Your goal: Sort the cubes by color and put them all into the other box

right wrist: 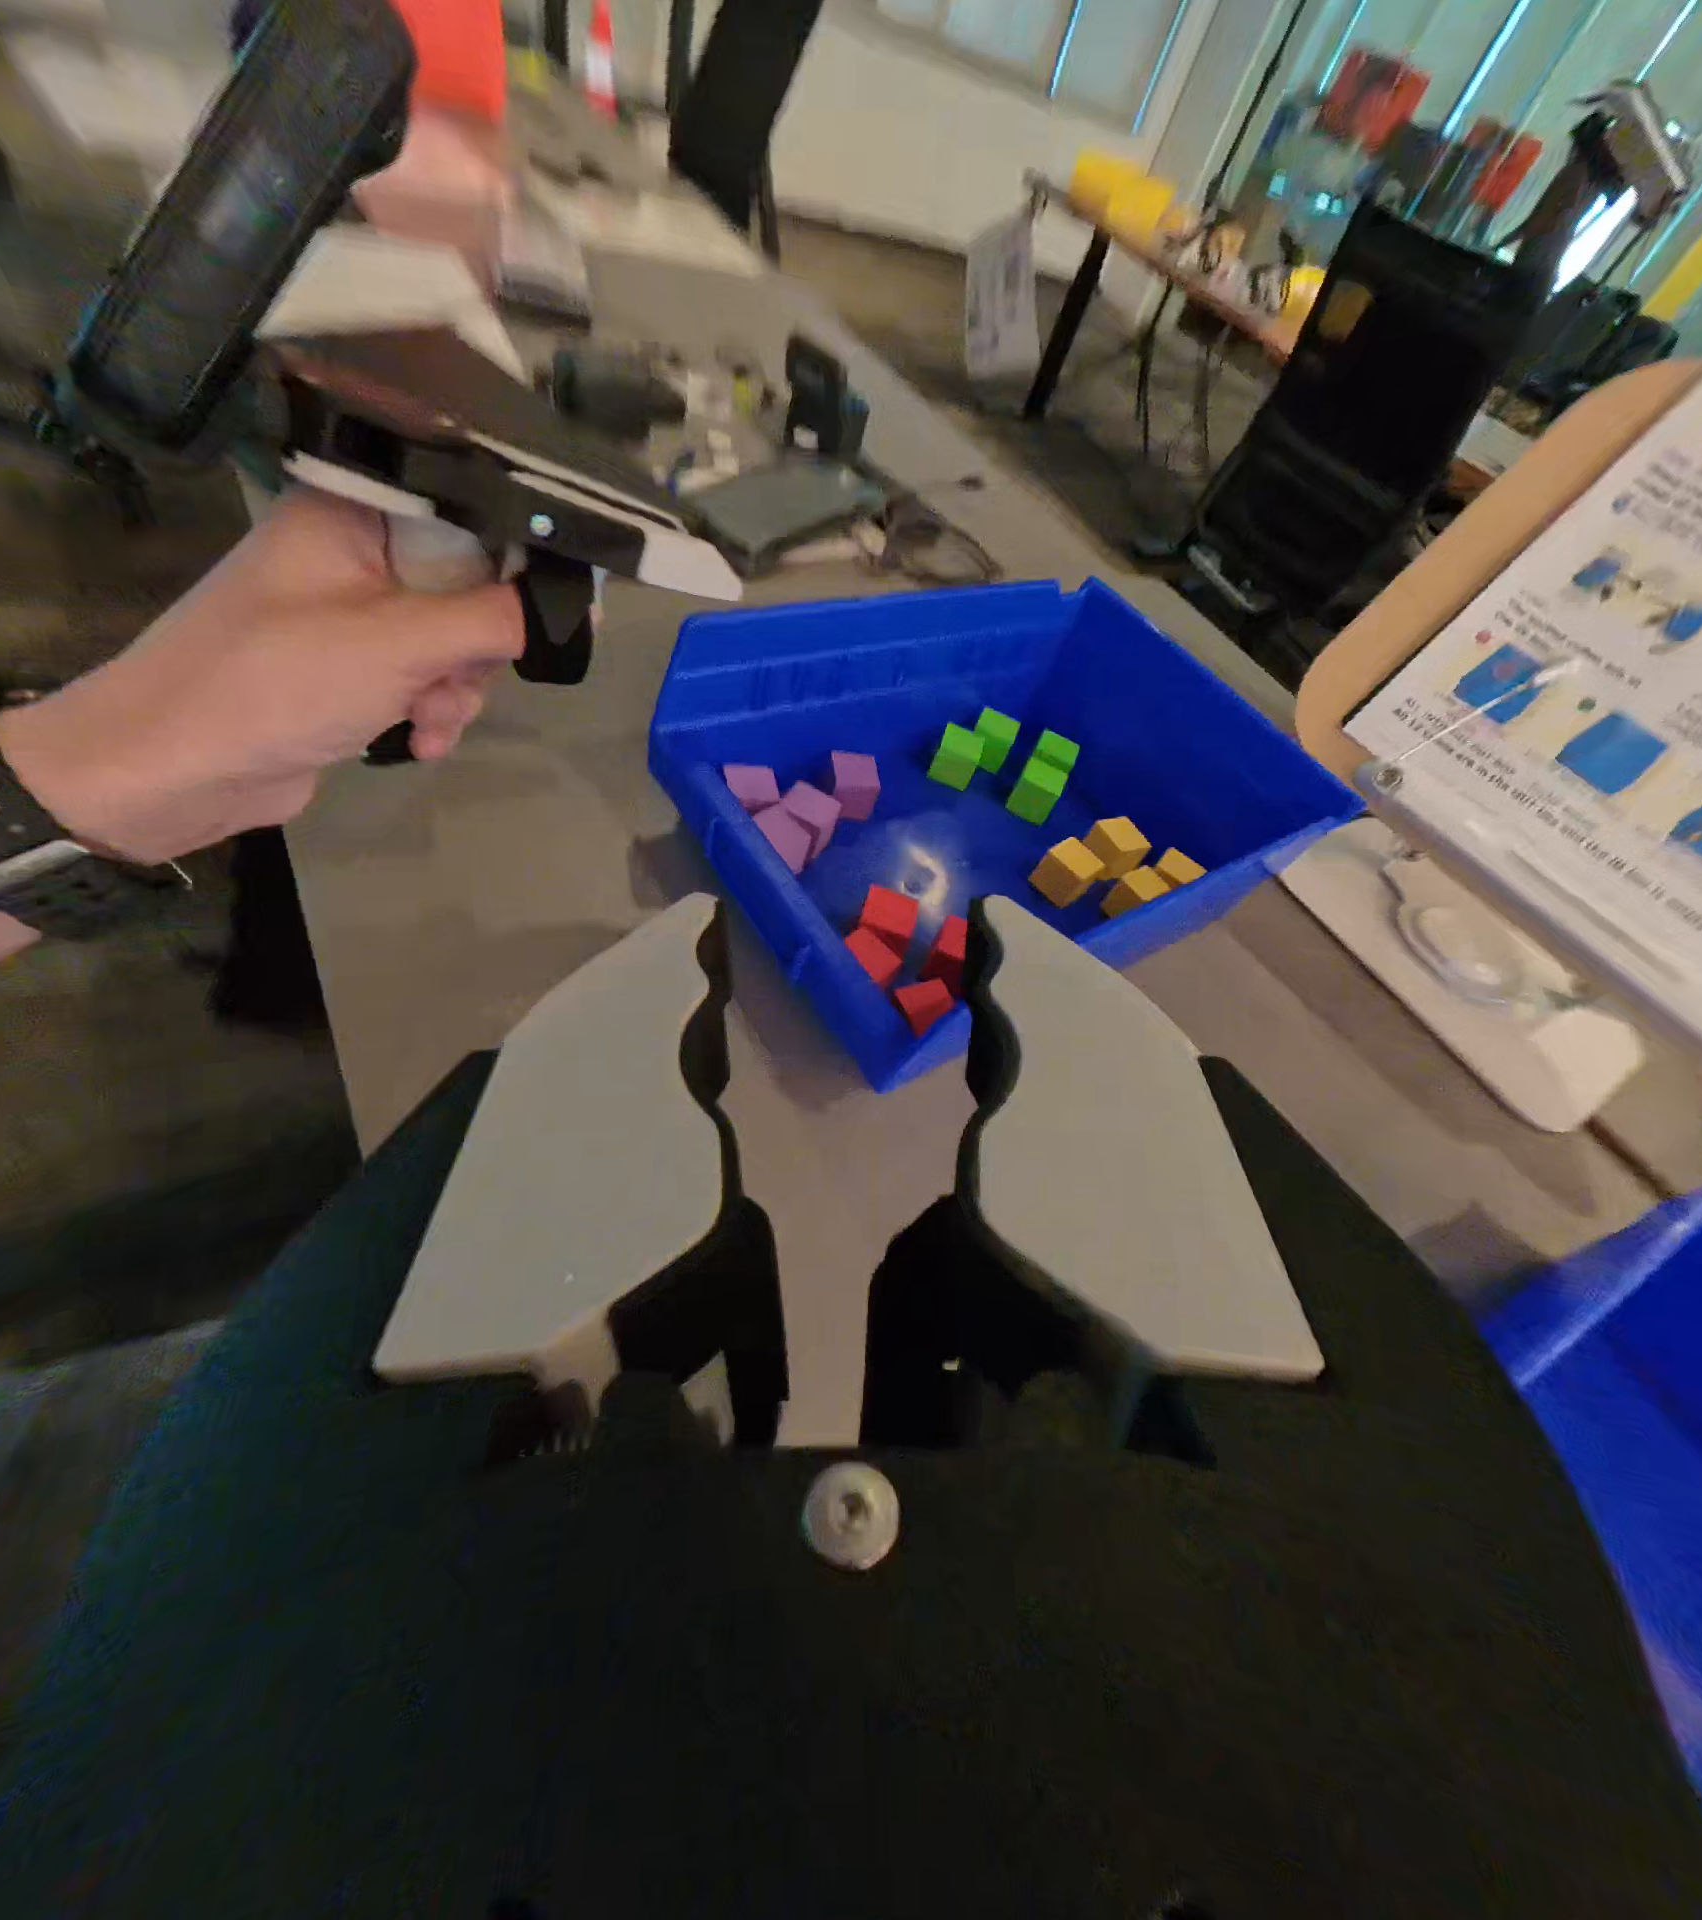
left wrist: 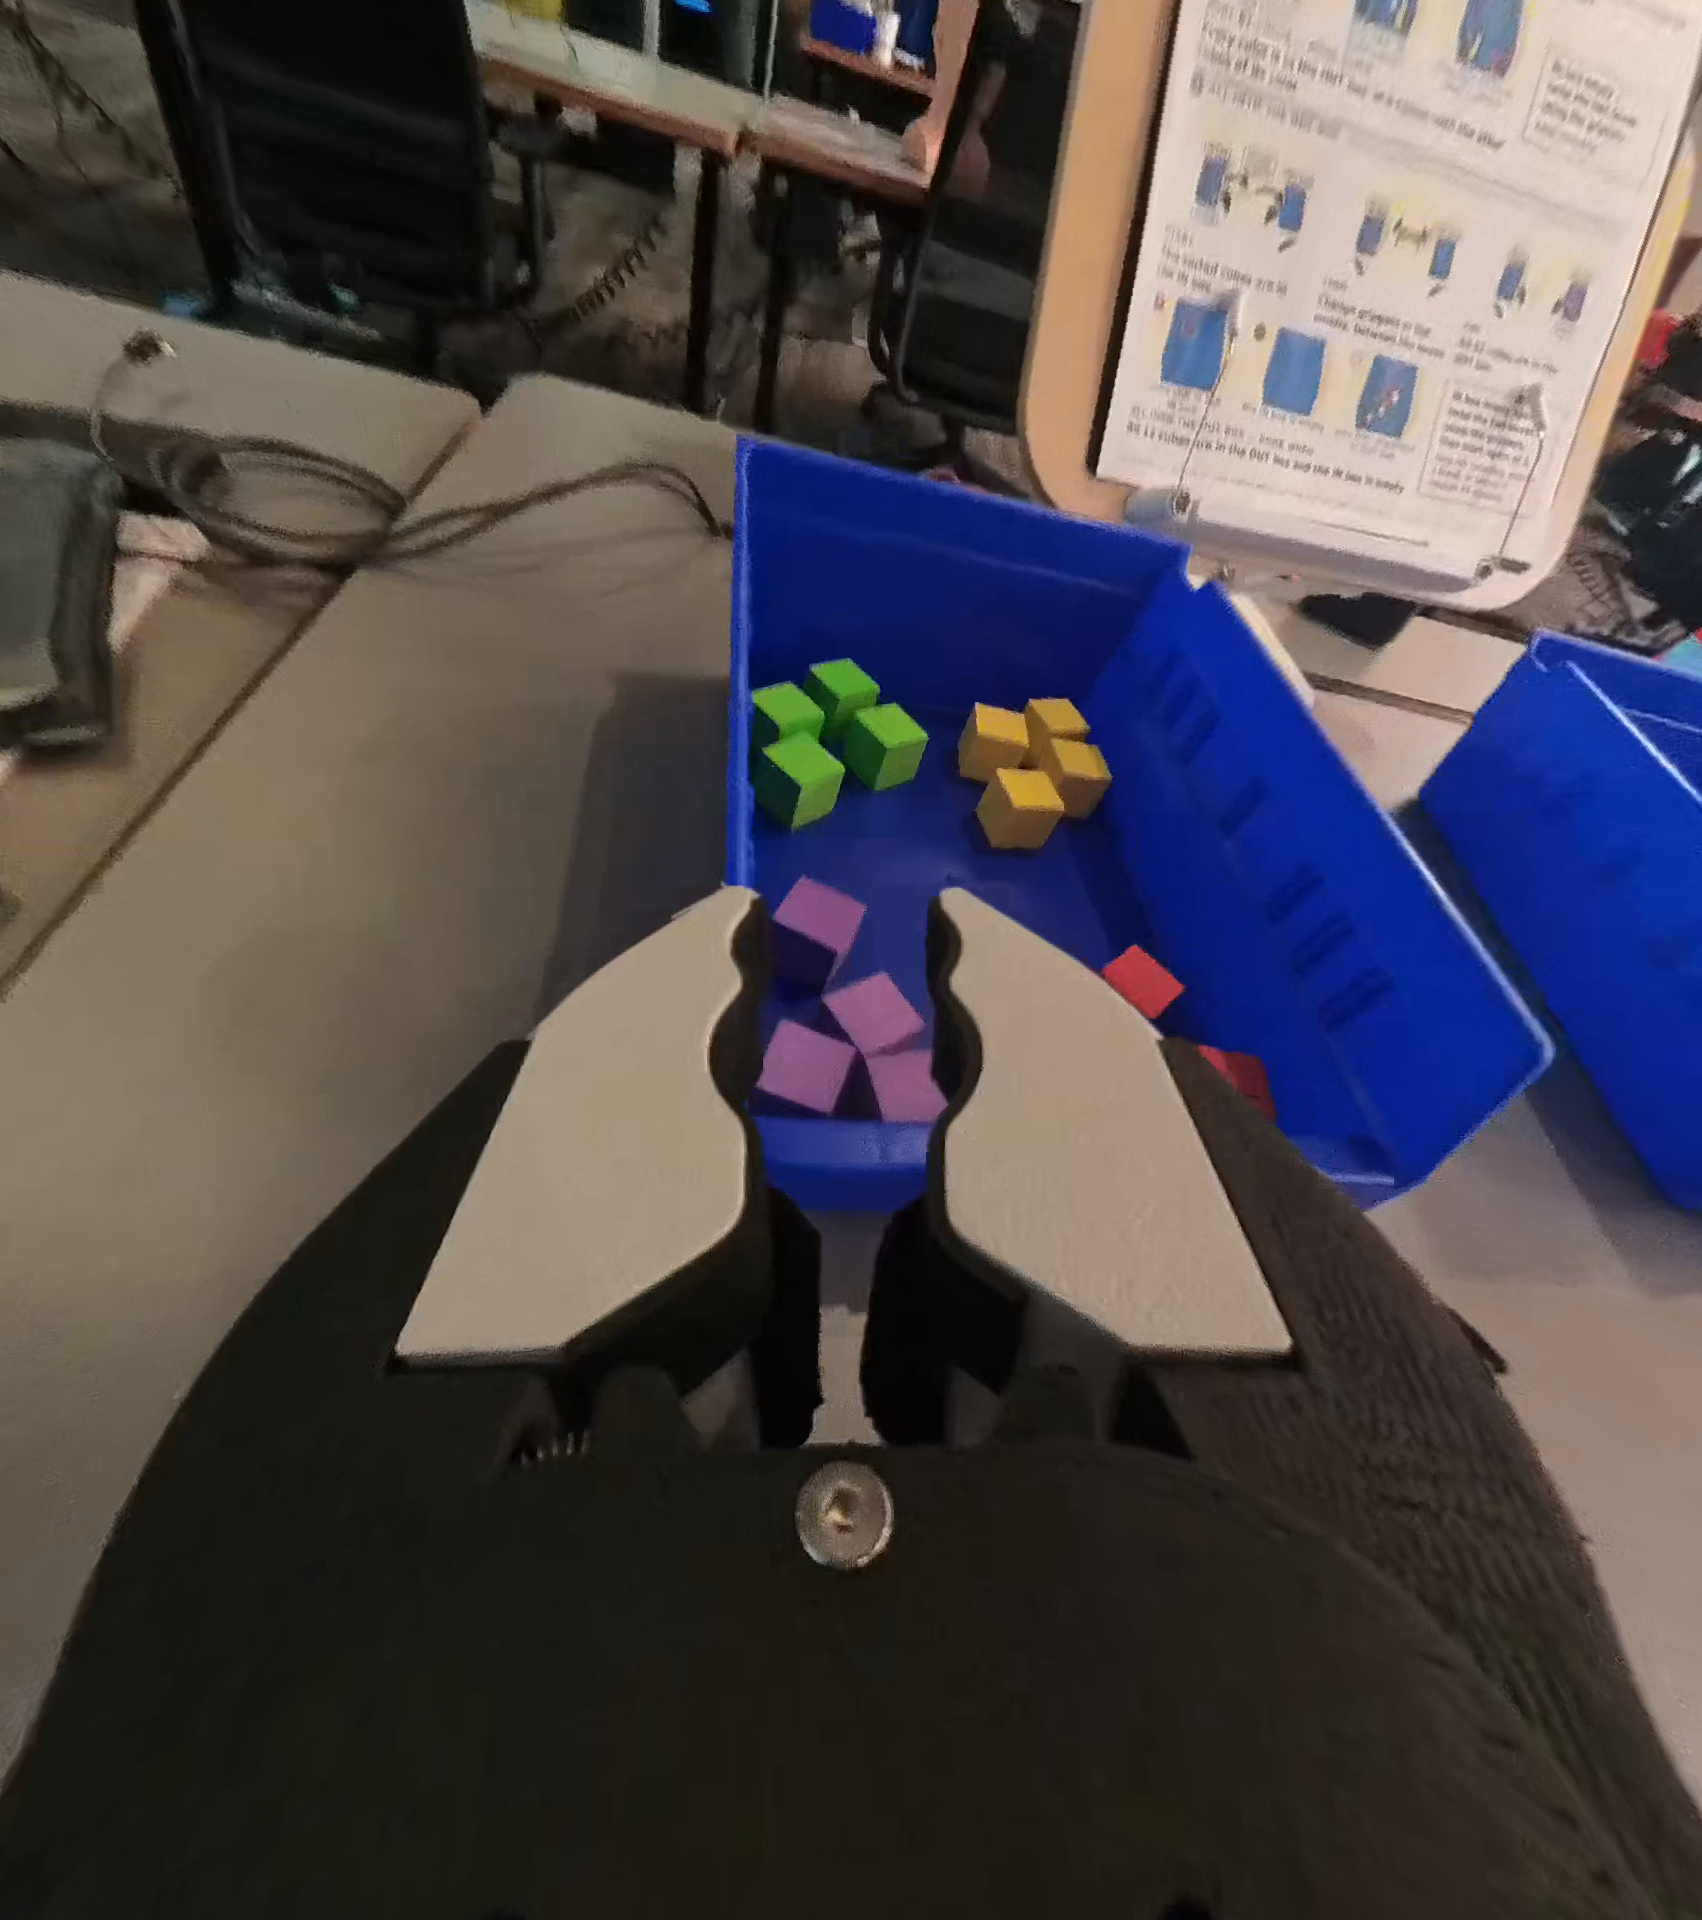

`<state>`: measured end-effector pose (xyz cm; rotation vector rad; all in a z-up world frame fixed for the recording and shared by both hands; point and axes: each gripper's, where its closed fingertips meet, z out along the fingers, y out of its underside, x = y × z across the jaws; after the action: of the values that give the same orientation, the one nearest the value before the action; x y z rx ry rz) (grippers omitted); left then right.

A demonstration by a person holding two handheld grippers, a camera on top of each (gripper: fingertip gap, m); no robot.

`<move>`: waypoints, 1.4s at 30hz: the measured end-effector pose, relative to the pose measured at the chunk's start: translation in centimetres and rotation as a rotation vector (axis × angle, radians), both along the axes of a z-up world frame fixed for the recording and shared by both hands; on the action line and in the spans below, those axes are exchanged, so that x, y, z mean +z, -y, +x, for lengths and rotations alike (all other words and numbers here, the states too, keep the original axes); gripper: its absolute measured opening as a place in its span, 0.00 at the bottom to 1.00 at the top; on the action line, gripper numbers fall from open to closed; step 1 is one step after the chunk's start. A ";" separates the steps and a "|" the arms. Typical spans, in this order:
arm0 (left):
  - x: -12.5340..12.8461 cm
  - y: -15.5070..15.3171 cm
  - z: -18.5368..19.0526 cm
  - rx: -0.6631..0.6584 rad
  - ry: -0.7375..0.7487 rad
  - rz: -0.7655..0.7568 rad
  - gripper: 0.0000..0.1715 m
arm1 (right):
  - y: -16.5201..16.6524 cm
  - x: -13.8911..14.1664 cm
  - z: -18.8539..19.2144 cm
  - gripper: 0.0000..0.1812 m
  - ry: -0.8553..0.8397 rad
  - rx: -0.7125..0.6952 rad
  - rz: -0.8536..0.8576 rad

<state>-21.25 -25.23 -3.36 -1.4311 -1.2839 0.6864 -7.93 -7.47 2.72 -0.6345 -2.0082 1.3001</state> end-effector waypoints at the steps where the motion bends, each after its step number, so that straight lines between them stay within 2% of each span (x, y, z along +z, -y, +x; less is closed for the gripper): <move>1: 0.6 0.4 0.0 0.021 -0.019 -0.026 0.17 | -1.2 -0.5 -0.3 0.24 0.003 -0.003 -0.070; 5: 2.8 0.8 -0.5 0.048 -0.108 -0.076 0.20 | -6.1 -4.2 -2.5 0.26 0.022 -0.132 -0.151; 9: 4.0 -1.6 -1.2 0.004 -0.144 -0.109 0.24 | -8.5 -6.2 -4.5 0.28 0.032 -0.221 -0.092; 12: 5.0 -3.7 -1.0 -0.044 -0.190 -0.144 0.30 | -9.9 -5.5 -5.2 0.29 0.000 -0.263 -0.137; 13: 5.5 -4.5 -0.7 -0.074 -0.213 -0.159 0.31 | -10.2 -5.0 -5.3 0.33 -0.009 -0.270 -0.152; 16: 6.7 -5.9 0.6 -0.159 -0.265 -0.227 0.42 | -11.0 -2.8 -5.0 0.39 -0.051 -0.304 -0.149; 21: 9.4 -5.3 2.8 -0.188 -0.339 -0.146 0.54 | -11.4 -0.7 -3.4 0.55 0.007 -0.303 -0.245; 23: 9.7 -5.0 3.1 -0.205 -0.361 -0.116 0.55 | -11.5 -0.6 -2.5 0.57 0.016 -0.283 -0.274; 26: 8.9 -4.2 3.0 -0.206 -0.360 -0.141 0.54 | -11.7 -1.0 -1.6 0.57 0.014 -0.257 -0.258; 30: 7.3 -3.5 2.2 -0.229 -0.291 -0.087 0.50 | -12.6 -1.2 -1.8 0.48 0.023 -0.259 -0.257; 35: 6.5 -3.2 0.3 -0.246 -0.232 -0.074 0.37 | -13.5 -0.6 -2.4 0.29 0.023 -0.228 -0.240; 38: 8.4 -3.7 -1.3 -0.224 -0.285 -0.109 0.35 | -13.9 0.2 -2.9 0.18 0.017 -0.208 -0.264; 42: 11.2 -5.2 -2.2 -0.216 -0.390 -0.170 0.29 | -14.4 2.0 -3.7 0.12 -0.005 -0.224 -0.293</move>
<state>-23.44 -20.08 7.84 -1.4581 -0.7725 0.8915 -11.65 6.94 4.77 -0.9621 -1.6984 1.4651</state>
